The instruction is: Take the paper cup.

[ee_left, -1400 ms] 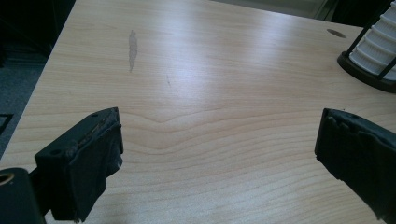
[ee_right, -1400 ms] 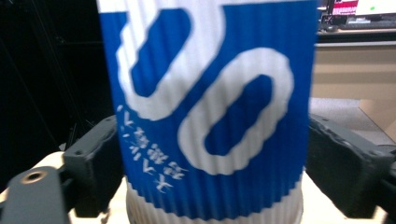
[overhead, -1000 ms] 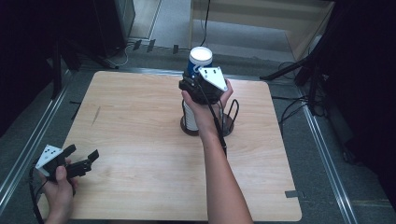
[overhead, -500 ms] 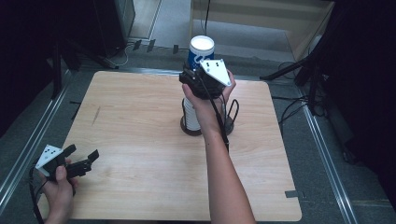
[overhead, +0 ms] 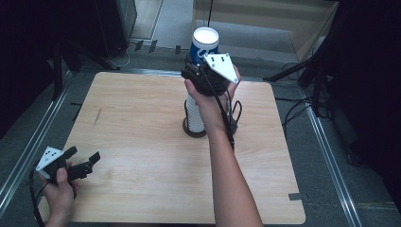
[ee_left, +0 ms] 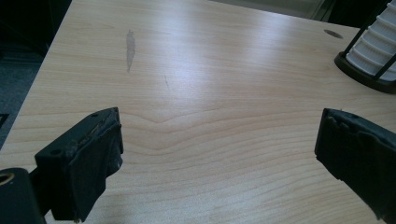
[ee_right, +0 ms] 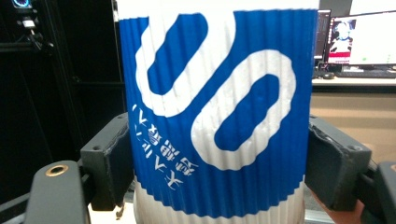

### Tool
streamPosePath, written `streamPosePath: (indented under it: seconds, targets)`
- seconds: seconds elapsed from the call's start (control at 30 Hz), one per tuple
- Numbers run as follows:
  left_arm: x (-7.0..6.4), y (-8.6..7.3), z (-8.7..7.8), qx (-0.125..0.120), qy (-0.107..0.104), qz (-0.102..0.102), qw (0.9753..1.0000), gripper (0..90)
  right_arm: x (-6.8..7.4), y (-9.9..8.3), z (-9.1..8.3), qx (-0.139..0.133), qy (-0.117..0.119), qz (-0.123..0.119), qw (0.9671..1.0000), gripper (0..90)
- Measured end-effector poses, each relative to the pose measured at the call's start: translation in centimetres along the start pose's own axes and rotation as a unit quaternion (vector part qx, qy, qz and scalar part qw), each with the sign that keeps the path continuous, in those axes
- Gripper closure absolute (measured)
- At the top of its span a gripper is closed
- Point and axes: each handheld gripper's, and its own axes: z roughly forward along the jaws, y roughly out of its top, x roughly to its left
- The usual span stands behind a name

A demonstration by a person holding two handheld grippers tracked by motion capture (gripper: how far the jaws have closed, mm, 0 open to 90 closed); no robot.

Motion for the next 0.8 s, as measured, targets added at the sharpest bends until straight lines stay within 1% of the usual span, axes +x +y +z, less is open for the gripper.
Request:
streamPosePath:
  seconds: [0.07, 0.1, 0.23, 0.37, 0.43, 0.47, 0.5, 0.53, 0.57, 0.6, 0.67, 0.77, 0.8]
  targets:
    - [0.0, 0.0, 0.0, 0.0, 0.0, 0.0, 1.0, 1.8, 0.0, 0.2, -0.1, -0.003, 0.001, -0.001, 1.0, 20.2]
    - [0.0, 0.0, 0.0, -0.001, 0.0, -0.001, 1.0, 1.8, 0.1, 0.6, -0.2, -0.009, 0.003, -0.005, 0.9999, 20.2]
    - [0.0, 0.0, 0.0, 0.0, -0.001, -0.001, 1.0, 1.8, 0.2, 1.5, -0.6, -0.015, 0.004, -0.002, 0.9999, 20.2]
    - [0.0, 0.0, 0.0, 0.0, -0.001, 0.0, 1.0, 1.8, 0.1, 2.3, -0.9, -0.022, 0.002, 0.003, 0.9998, 20.2]
    - [0.0, 0.0, 0.0, 0.0, -0.001, 0.0, 1.0, 1.8, -0.3, 2.9, -1.5, -0.028, 0.0, 0.003, 0.9996, 20.2]
    - [0.0, 0.0, 0.0, 0.0, -0.001, 0.0, 1.0, 1.8, -0.3, 2.9, -1.5, -0.028, 0.0, 0.003, 0.9996, 20.2]
    - [0.0, 0.0, 0.0, 0.0, -0.001, 0.0, 1.0, 1.8, -0.6, 3.1, -2.0, -0.028, -0.003, 0.005, 0.9996, 20.2]
    - [0.0, 0.0, 0.0, 0.0, -0.001, 0.0, 1.0, 1.8, -0.6, 3.1, -2.0, -0.028, -0.003, 0.005, 0.9996, 20.2]
    - [0.0, 0.0, 0.0, 0.0, 0.0, 0.0, 1.0, 1.8, -1.1, 3.2, -2.4, -0.028, -0.006, 0.005, 0.9996, 20.2]
    - [0.0, 0.0, 0.0, 0.0, 0.0, 0.0, 1.0, 1.8, -1.1, 3.2, -2.4, -0.028, -0.006, 0.005, 0.9996, 20.2]
    - [0.0, 0.0, 0.0, 0.001, 0.0, 0.0, 1.0, 1.8, -1.9, 3.2, -3.1, -0.027, -0.013, -0.003, 0.9995, 20.3]
    - [0.0, 0.0, 0.1, 0.001, 0.0, 0.001, 1.0, 1.8, -2.9, 3.1, -3.8, -0.025, -0.02, -0.003, 0.9995, 20.3]
    - [0.0, 0.0, 0.1, 0.001, 0.0, 0.001, 1.0, 1.8, -2.9, 3.1, -3.8, -0.025, -0.02, -0.003, 0.9995, 20.3]
